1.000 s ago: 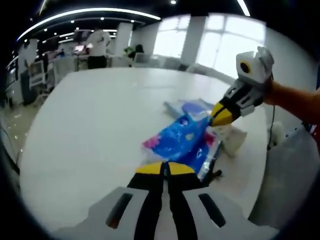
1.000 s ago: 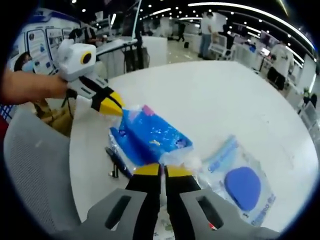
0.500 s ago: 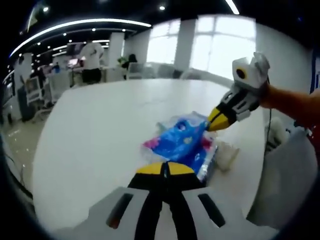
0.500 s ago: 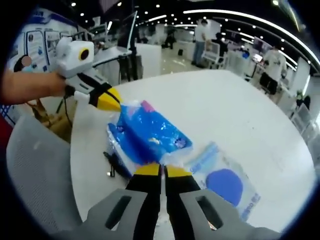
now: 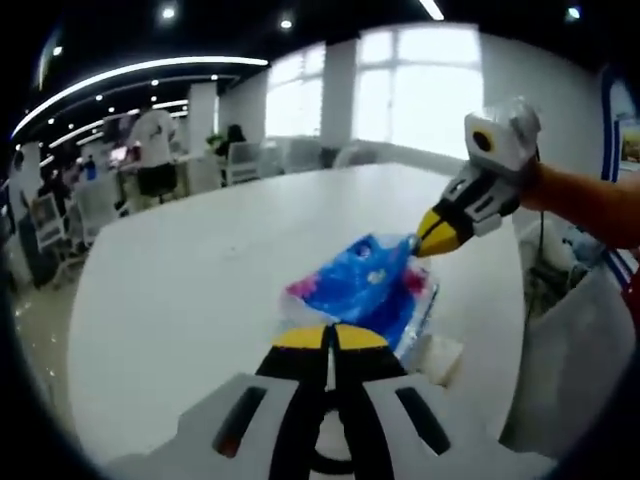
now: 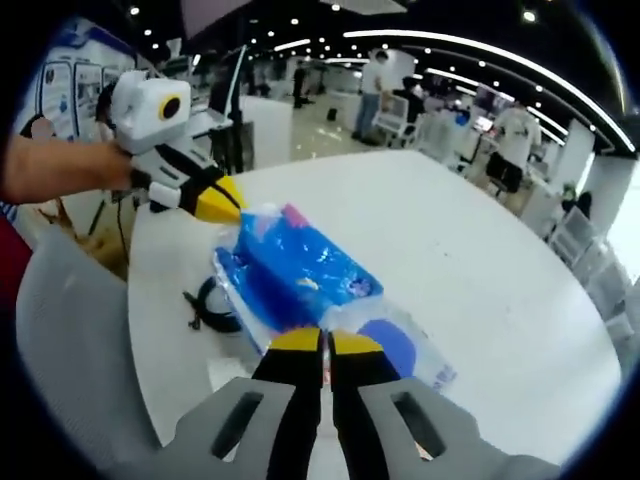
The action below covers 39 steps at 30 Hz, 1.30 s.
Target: Arrange the tabletop items into an orderly group along one side of the table until the central work area is clear of visible clutter.
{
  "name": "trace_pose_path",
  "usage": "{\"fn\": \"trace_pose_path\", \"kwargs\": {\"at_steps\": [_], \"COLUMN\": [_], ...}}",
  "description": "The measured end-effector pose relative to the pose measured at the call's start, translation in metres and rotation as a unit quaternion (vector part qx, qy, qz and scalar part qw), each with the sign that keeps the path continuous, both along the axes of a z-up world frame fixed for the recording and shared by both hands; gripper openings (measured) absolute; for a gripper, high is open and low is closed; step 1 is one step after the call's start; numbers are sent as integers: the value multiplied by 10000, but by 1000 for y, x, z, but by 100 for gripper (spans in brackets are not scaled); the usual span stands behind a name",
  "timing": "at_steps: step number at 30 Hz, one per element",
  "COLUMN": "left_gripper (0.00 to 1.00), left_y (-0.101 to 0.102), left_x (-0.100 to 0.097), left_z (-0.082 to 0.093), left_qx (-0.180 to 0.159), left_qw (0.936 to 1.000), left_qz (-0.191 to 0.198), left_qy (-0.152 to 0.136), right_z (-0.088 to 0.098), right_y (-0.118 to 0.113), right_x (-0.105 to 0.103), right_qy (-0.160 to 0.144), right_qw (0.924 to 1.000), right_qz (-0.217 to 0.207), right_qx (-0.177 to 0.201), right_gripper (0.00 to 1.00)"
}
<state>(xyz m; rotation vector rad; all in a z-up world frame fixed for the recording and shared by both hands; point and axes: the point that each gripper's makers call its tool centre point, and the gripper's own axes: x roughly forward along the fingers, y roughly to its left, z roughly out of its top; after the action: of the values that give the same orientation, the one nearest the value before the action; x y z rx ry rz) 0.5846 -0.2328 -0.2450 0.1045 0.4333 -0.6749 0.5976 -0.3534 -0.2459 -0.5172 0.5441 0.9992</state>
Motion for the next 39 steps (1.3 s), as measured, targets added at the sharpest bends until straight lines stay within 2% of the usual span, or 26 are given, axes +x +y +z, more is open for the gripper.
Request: {"fn": "trace_pose_path", "kwargs": {"at_steps": [11, 21, 25, 31, 39], "left_gripper": [0, 0, 0, 0, 0], "left_y": [-71, -138, -165, -201, -229], "left_x": [24, 42, 50, 59, 71], "left_z": [15, 19, 16, 7, -7], "left_qx": [57, 63, 36, 39, 10], "left_qw": [9989, 9965, 9958, 9951, 9947], "left_qz": [-451, -822, -907, -989, -1023], "left_qy": [-99, -118, -99, -56, 64], "right_z": [16, 23, 23, 12, 2], "right_y": [-72, -140, -167, -202, -230], "right_x": [13, 26, 30, 38, 47], "right_qy": [-180, -276, -292, -291, -311], "right_qw": [9984, 9950, 9932, 9907, 9891], "right_qz": [-539, -952, -1120, -1313, -1409], "right_qx": [-29, -129, -121, -198, -300], "right_gripper": [1, 1, 1, 1, 1]}}
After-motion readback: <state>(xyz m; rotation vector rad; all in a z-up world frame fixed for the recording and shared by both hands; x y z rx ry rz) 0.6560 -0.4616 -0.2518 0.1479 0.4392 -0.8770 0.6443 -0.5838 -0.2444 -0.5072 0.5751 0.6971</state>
